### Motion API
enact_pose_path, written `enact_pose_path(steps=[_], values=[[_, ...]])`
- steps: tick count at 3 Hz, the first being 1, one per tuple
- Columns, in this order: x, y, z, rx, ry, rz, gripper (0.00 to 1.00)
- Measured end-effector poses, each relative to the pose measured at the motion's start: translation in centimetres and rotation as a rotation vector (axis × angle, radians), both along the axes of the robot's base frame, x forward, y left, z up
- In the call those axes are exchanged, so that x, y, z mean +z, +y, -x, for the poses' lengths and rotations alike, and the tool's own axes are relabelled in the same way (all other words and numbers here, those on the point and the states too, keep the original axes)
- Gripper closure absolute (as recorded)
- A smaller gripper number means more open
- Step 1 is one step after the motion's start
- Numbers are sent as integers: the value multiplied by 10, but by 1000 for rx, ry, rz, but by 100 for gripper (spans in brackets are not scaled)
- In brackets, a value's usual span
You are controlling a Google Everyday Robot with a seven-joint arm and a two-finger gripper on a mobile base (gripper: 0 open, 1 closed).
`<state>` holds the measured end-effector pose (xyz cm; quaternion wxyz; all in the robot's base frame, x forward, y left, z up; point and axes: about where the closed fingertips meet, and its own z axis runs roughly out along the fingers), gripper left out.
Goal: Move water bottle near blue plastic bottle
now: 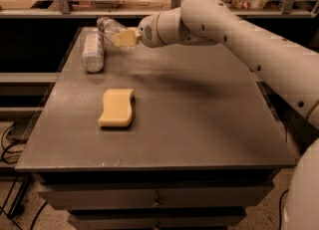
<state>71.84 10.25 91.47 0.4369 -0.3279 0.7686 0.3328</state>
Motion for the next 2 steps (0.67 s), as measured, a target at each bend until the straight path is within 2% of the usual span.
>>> enact_pose_path(steps=[1,2], values=[[-6,6,-7,-16,14,-25,13],[-3,9,-7,30,36,-78,0]])
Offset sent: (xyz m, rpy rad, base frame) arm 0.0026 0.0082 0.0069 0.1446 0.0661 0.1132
